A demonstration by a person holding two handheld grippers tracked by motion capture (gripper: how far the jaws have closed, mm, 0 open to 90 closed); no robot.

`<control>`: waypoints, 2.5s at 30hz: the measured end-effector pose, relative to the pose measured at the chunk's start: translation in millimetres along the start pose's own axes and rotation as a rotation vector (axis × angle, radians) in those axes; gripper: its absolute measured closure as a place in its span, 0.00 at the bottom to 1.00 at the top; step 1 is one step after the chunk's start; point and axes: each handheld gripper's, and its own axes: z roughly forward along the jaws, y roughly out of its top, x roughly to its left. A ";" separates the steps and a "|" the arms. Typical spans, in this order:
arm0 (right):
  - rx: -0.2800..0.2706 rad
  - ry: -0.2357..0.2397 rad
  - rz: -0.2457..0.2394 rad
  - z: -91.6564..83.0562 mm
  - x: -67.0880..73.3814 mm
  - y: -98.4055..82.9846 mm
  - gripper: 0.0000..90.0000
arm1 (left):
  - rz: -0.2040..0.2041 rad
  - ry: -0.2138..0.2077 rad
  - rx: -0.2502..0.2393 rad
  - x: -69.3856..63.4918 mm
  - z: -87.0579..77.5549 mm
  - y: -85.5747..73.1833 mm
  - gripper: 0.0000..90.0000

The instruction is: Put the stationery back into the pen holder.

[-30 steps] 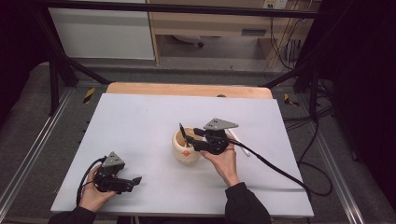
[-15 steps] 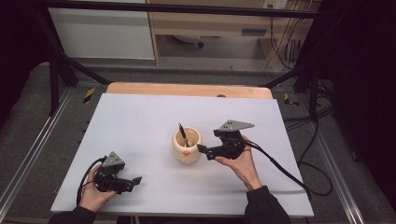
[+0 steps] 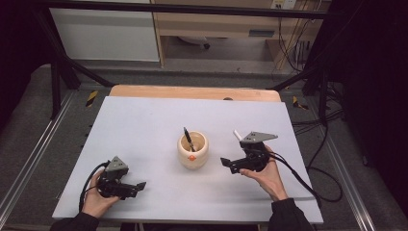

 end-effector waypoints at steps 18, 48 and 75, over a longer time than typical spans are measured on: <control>0.074 -0.142 0.049 8.2 -53.5 -0.8 0.07 | -0.001 -0.001 0.003 0.2 0.6 0.1 0.10; 0.226 -0.205 0.073 61.1 -100.9 3.3 0.54 | -0.003 -0.005 0.004 1.4 0.9 0.2 0.10; 0.310 -0.190 0.062 67.3 -103.2 -0.2 0.85 | -0.002 -0.007 0.006 1.2 1.1 0.3 0.10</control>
